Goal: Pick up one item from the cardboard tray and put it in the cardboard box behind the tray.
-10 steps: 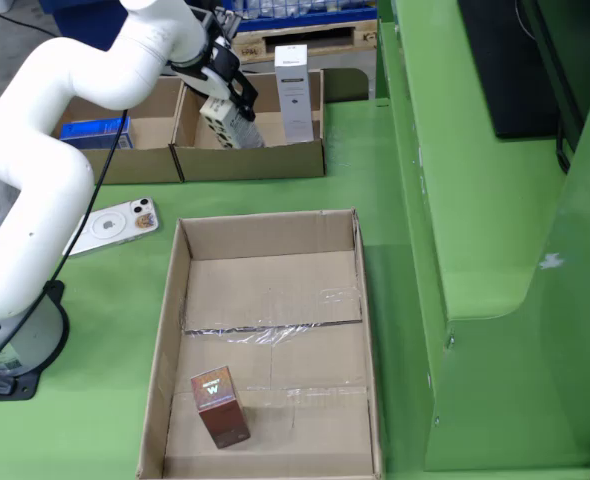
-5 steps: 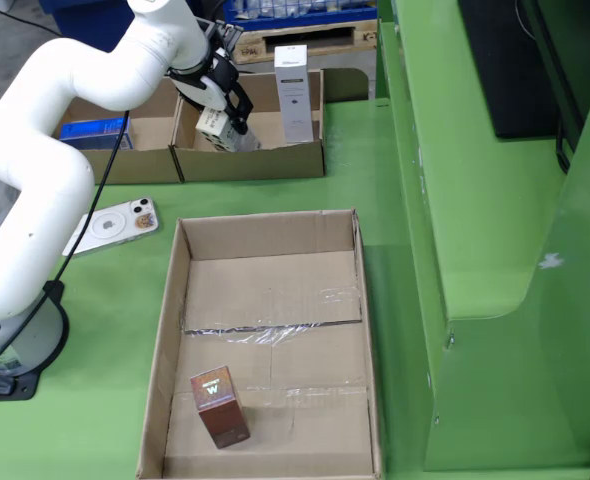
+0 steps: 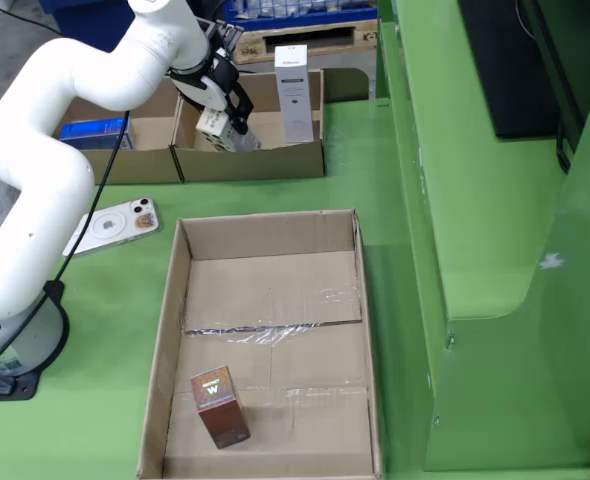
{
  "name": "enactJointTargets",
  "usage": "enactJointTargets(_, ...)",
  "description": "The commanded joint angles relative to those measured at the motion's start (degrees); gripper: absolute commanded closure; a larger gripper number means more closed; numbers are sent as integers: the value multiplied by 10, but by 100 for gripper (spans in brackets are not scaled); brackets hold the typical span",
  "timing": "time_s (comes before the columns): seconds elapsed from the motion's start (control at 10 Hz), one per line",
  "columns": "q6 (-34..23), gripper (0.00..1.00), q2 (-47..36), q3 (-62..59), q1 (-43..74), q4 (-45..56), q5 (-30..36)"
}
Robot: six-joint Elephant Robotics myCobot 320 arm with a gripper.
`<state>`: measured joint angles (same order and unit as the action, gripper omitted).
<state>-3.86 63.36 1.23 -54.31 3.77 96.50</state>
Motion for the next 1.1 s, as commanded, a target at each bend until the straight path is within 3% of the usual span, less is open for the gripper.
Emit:
enactJointTargets(0.0, 0, 100, -13, -12, 6, 3, -4)
enactJointTargets(1.0, 0, 0, -13, -12, 6, 3, -4)
